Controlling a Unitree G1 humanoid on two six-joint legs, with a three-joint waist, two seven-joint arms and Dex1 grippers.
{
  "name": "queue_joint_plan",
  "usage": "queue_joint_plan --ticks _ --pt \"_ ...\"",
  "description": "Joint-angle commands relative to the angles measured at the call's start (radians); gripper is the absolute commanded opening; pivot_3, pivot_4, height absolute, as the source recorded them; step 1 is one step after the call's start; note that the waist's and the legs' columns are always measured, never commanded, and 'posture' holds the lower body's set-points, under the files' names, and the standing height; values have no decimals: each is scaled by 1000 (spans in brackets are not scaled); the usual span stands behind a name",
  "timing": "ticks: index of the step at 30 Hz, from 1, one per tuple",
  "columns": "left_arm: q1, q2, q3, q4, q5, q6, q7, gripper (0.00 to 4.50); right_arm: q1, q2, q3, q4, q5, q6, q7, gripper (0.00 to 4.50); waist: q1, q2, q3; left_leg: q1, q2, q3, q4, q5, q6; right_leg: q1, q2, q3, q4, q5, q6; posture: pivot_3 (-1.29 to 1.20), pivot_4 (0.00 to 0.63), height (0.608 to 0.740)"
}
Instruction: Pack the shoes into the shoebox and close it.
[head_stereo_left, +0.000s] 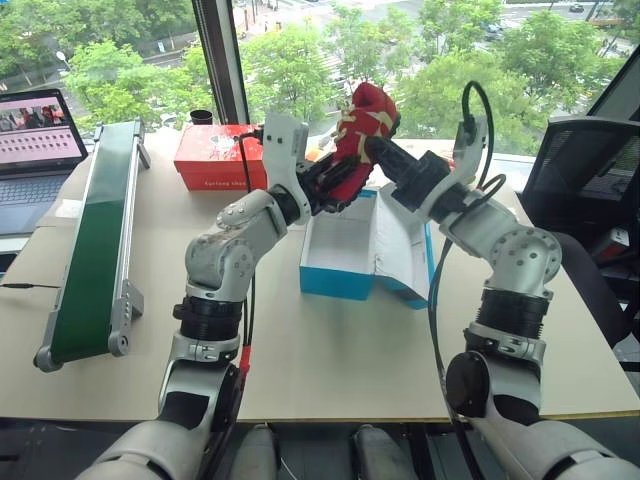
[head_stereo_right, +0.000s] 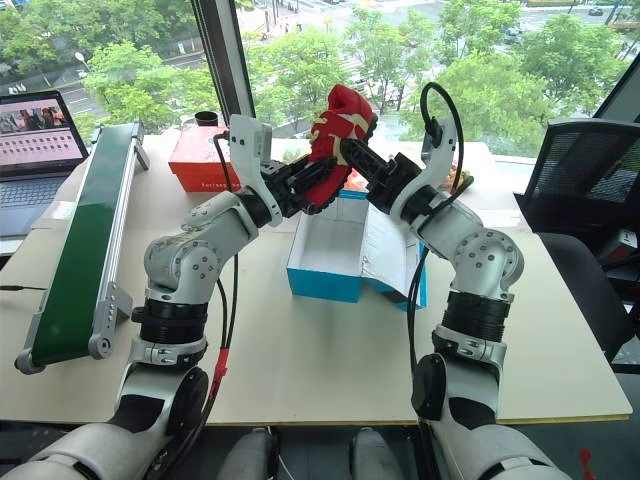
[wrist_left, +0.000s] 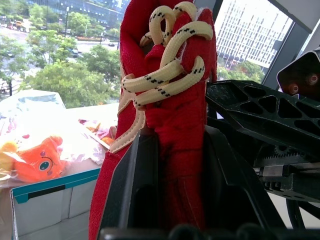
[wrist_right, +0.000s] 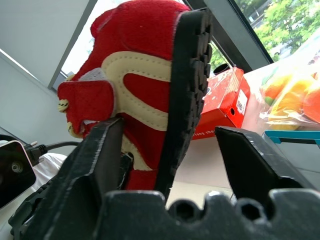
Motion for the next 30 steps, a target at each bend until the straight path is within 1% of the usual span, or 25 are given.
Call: queue_joint_plan --ticks 1,2,3,5,6,7,8,10,12,14,16,18,20,22,24,30 --pt "-18 -21 -2 -89 -56 18 -26 1380 -43 -8 24 -7 -2 -44 -1 201 0 0 0 0 0 0 0 0 0 0 0 0 0 0 0 0 150 739" --pt "-12 -19 11 -97 -66 21 -26 1681 -47 -10 27 -2 -11 -53 -5 199 0 0 0 0 0 0 0 0 0 0 0 0 0 0 0 0 150 739" --pt "-2 -6 27 -111 -78 30 -35 1860 -53 -22 52 0 -46 -66 -11 198 -1 0 0 0 0 0 0 0 0 0 0 0 0 0 0 0 150 739" --pt "18 45 49 -139 -86 51 -54 2717 -75 -35 90 14 -89 -70 -22 198 -4 0 0 0 0 0 0 0 0 0 0 0 0 0 0 0 150 739" --pt "27 78 55 -150 -82 63 -61 3038 -84 -36 100 17 -96 -69 -27 198 -6 1 0 0 0 0 0 0 0 0 0 0 0 0 0 0 150 739" --pt "38 123 58 -160 -71 75 -73 3333 -95 -36 114 17 -110 -65 -37 198 -6 1 0 0 0 0 0 0 0 -1 0 0 0 0 0 0 150 739" --pt "49 168 58 -169 -59 83 -89 3749 -104 -39 130 16 -129 -60 -52 198 -7 1 0 0 0 0 -1 0 0 -1 0 0 0 0 0 0 150 739" --pt "88 294 55 -188 -27 82 -152 4415 -124 -42 172 16 -193 -45 -117 198 -10 1 0 0 0 0 -1 0 0 -1 1 1 1 0 0 0 150 739" --pt "139 435 39 -203 21 51 -231 4415 -138 -55 246 27 -283 -22 -175 198 -14 1 1 0 0 0 -2 0 0 -2 0 1 1 0 0 0 150 739" --pt "178 526 23 -217 50 26 -281 4415 -137 -47 272 49 -311 -3 -187 198 -15 1 1 0 0 0 -2 0 0 -2 0 1 0 0 0 0 150 739" --pt "224 606 -1 -255 73 -3 -339 4415 -136 -33 293 102 -355 5 -213 198 -10 2 1 0 0 0 -3 0 0 -3 0 1 0 0 0 0 150 739" --pt "258 653 -21 -294 88 -25 -379 4415 -135 -24 301 156 -396 5 -236 198 -5 2 1 -1 0 0 -3 0 0 -3 0 0 -2 0 0 0 150 739" --pt "265 642 -13 -324 63 -3 -371 4415 -126 -19 304 193 -420 5 -241 198 4 2 1 -3 0 0 -3 0 0 -3 0 0 -3 0 0 0 150 739" --pt "278 628 -17 -353 60 9 -358 4415 -115 -30 343 235 -471 3 -236 198 9 2 1 -5 0 0 -2 0 0 -4 0 0 -3 0 0 0 150 739" --pt "286 615 -21 -369 61 18 -349 4415 -101 -49 388 267 -518 -5 -213 198 9 2 1 -5 0 0 -2 0 0 -4 -1 0 -4 0 0 0 150 739" --pt "290 590 -7 -378 54 33 -332 4415 -83 -84 435 338 -623 -40 -200 198 -1 2 1 -5 0 0 -3 0 0 -5 0 0 -3 0 0 0 150 739"
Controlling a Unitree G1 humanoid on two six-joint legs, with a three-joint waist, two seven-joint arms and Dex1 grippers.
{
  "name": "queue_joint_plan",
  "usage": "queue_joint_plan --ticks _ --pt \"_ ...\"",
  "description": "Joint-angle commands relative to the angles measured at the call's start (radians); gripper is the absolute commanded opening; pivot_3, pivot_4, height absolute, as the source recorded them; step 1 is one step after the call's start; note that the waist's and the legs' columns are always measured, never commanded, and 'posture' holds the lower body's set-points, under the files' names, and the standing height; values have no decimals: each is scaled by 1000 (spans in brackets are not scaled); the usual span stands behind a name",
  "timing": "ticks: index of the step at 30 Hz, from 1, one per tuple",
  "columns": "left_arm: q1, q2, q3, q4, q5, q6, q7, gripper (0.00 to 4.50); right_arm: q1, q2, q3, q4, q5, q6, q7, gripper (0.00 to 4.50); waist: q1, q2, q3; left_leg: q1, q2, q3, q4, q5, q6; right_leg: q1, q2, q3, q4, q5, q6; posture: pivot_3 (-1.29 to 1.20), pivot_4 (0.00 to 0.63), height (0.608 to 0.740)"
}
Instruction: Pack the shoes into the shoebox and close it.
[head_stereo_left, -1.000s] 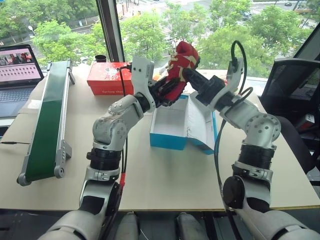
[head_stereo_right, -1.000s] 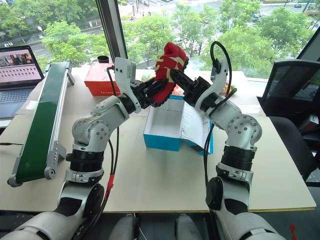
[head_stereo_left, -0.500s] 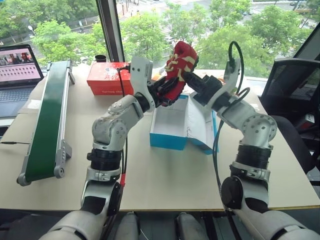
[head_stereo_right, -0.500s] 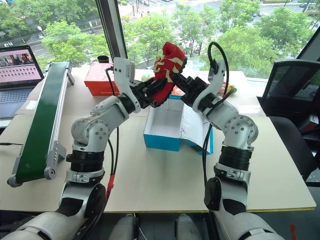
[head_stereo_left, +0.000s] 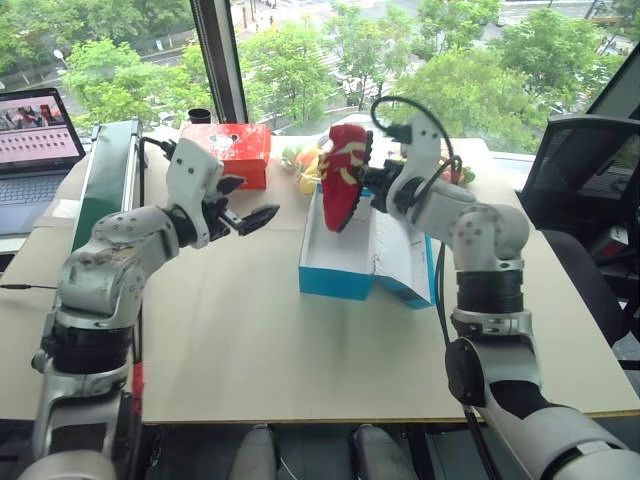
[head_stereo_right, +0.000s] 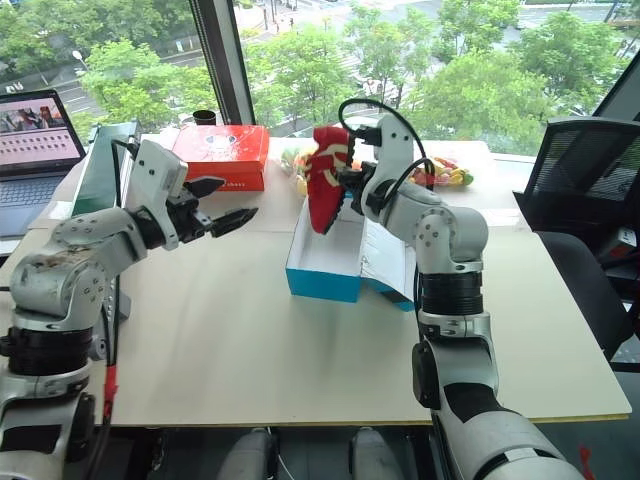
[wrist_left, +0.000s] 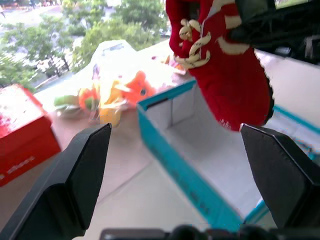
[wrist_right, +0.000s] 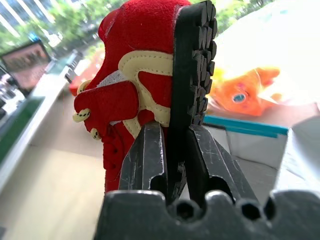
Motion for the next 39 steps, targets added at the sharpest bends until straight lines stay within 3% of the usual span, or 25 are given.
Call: queue_joint_plan --ticks 1,7,9,19,23,31,39 --pt "-5 -7 23 -26 -5 -1 16 4415 -10 -28 14 12 -69 -42 11 198 -3 0 0 0 0 0 0 0 0 0 0 0 0 0 0 0 150 739" --pt "-24 -64 35 -21 -16 20 70 4415 17 -49 47 65 -164 -69 -7 198 4 0 0 2 0 0 1 0 0 2 0 0 1 0 0 0 150 739" --pt "-26 -78 28 -24 -16 23 80 4455 21 -46 42 65 -176 -66 -13 1168 7 0 0 2 0 -1 2 0 0 4 0 0 0 0 0 0 150 739" --pt "-9 -63 70 25 -9 32 100 4455 -14 -9 13 -42 -220 -72 -28 4483 -6 0 0 3 -1 -1 2 0 0 4 0 0 1 0 0 0 150 739" --pt "-5 -57 79 74 21 44 142 4455 -45 0 13 -99 -223 -76 -18 4483 -12 0 0 3 -1 -1 2 0 0 2 0 1 4 0 0 0 150 739" --pt "3 -66 126 112 57 41 220 4455 -27 -2 16 -314 -139 -88 159 4483 -1 0 0 2 -1 -1 2 0 0 2 0 0 3 0 1 0 150 739" --pt "151 -109 264 172 282 -39 567 4455 150 -60 -16 -546 135 -269 631 4483 -2 0 0 3 -1 -1 2 0 1 2 0 0 3 0 1 0 150 739"
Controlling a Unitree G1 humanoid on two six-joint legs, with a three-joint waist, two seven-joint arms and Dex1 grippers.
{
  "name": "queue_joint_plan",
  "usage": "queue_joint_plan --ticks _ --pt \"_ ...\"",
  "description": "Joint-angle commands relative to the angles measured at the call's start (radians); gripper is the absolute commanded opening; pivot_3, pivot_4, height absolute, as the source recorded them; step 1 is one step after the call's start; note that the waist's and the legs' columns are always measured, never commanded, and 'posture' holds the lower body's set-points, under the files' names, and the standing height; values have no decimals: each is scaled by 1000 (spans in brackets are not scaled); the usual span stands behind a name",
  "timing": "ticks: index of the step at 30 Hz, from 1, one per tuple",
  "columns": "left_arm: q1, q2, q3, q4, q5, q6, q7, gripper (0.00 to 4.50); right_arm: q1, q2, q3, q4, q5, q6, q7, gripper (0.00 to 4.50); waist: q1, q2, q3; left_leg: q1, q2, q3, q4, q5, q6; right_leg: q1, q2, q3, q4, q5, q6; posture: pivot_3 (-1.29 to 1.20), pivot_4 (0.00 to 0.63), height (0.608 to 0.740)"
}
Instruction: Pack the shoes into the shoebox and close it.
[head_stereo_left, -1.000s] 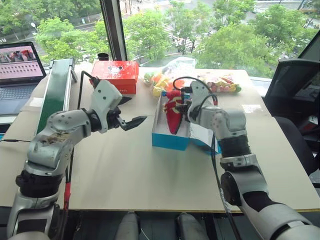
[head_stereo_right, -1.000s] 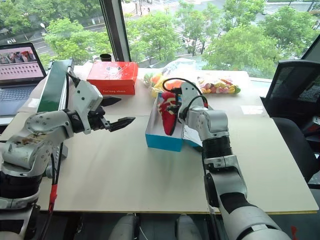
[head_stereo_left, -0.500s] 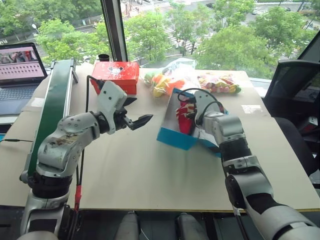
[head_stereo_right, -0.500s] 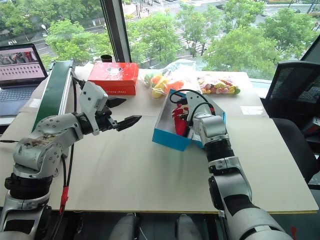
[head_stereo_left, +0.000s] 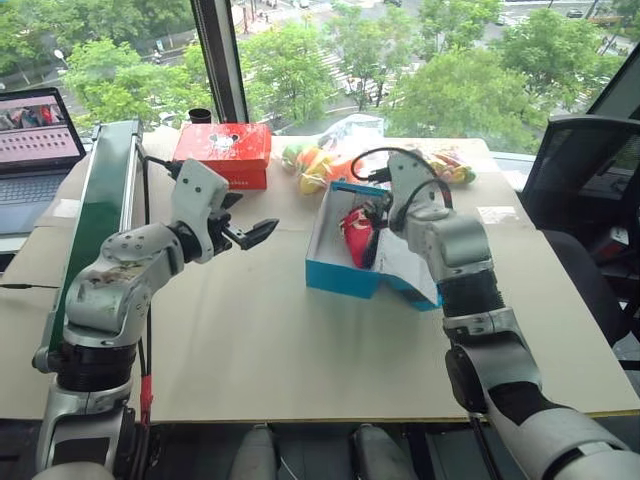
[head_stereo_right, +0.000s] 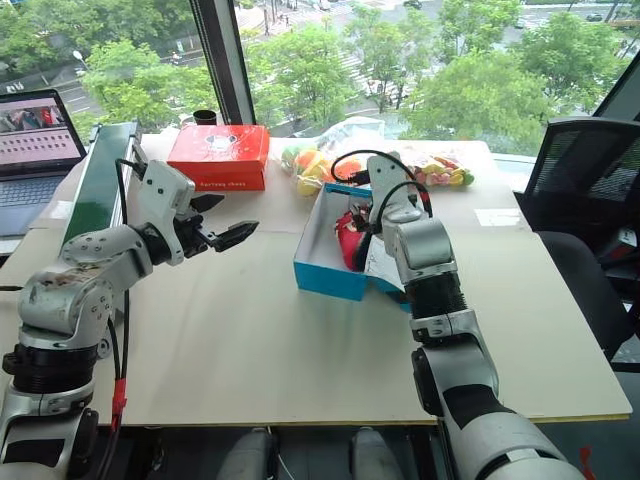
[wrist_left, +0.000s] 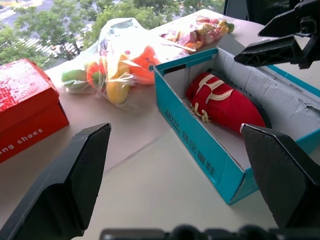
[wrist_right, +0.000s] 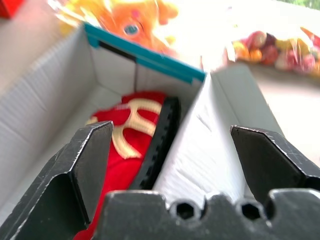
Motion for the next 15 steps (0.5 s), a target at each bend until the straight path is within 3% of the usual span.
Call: queue_joint_plan --ticks 1,4,9,15 --pt "52 -40 71 -8 99 -75 150 4455 72 -61 23 -81 72 -109 209 4483 3 0 0 0 0 0 0 0 0 0 0 0 -1 0 0 0 150 739" --pt "130 -100 91 -26 134 -137 208 4455 148 -115 106 -32 11 -207 298 4483 10 0 0 1 0 0 1 0 0 2 -1 -1 -1 0 0 0 150 739" --pt "173 -211 201 -22 80 -184 264 4477 201 -109 158 22 -23 -318 354 4498 8 -1 0 3 0 0 2 0 0 4 0 0 1 0 0 0 150 739" --pt "172 -227 208 36 115 -196 299 4477 204 -37 189 60 -39 -403 360 4498 2 -1 -1 4 0 0 3 0 0 4 0 0 2 0 0 0 150 739"
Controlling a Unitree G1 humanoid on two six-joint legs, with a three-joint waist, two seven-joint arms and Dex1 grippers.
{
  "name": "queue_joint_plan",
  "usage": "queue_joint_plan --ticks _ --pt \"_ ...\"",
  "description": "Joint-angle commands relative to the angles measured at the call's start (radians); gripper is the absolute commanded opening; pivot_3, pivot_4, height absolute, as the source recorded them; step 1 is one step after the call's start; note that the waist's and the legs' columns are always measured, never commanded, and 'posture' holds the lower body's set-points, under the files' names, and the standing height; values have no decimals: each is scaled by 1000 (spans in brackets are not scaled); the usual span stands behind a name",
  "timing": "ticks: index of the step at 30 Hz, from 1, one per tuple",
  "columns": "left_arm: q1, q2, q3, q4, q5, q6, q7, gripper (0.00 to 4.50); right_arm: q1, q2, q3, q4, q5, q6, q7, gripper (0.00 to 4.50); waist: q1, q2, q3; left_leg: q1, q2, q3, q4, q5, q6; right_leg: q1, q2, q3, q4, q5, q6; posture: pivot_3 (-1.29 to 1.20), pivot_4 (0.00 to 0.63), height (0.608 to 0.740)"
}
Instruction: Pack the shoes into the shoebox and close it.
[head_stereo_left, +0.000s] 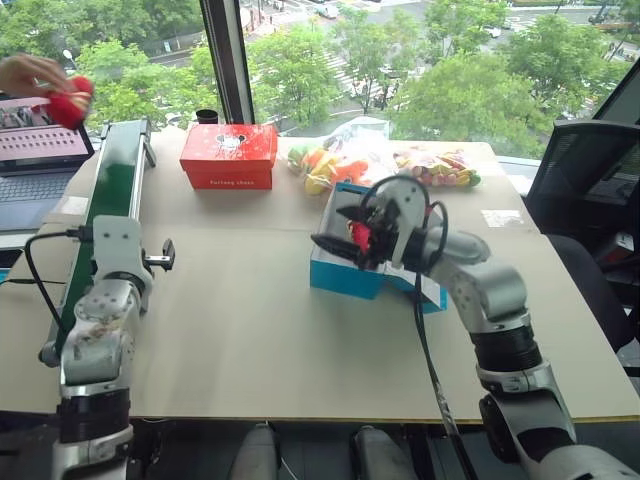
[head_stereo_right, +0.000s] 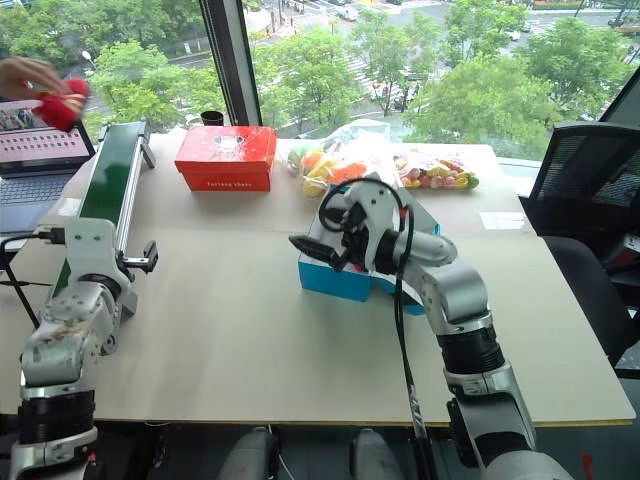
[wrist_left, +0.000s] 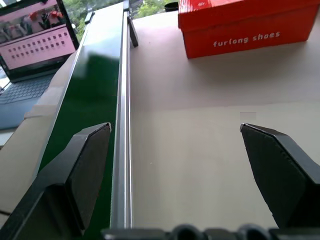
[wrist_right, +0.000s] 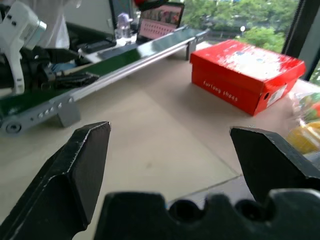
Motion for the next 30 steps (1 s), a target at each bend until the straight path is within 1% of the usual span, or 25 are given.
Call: queue_joint_plan --ticks 1,5,12,16,18,24,30 --pt "-18 9 8 17 20 -30 17 4477 -11 38 22 -1 -17 -64 1 4498 1 0 0 0 0 0 0 0 0 0 0 0 0 0 0 0 150 739" --pt "-50 27 -5 61 34 -48 18 4477 -25 55 52 18 -44 -96 10 4498 6 0 0 0 0 0 0 0 0 0 0 0 0 0 0 0 150 739" --pt "-115 86 13 180 45 -124 1 4477 -50 100 49 30 -35 -91 11 4498 5 -1 0 0 0 0 0 0 0 0 0 0 0 0 0 0 150 739" --pt "-124 122 25 245 50 -182 -5 4477 -47 102 48 25 -36 -85 15 4498 2 -1 0 0 0 0 -1 0 0 -1 0 0 0 0 0 0 150 739" --pt "-131 159 48 318 51 -239 -13 4477 -38 85 57 34 -57 -97 22 4498 3 -1 0 0 0 0 -1 0 0 -1 0 0 0 0 0 0 150 739" --pt "-140 216 70 452 34 -359 -54 4477 -55 77 22 108 -134 -121 -87 4498 4 -1 -1 0 0 0 -1 0 0 -1 0 0 0 0 0 0 150 739" --pt "-150 217 80 564 12 -452 -89 4477 -54 76 21 113 -136 -117 -99 4498 5 -1 -1 0 0 0 -2 0 0 -1 0 -1 0 0 0 0 150 739"
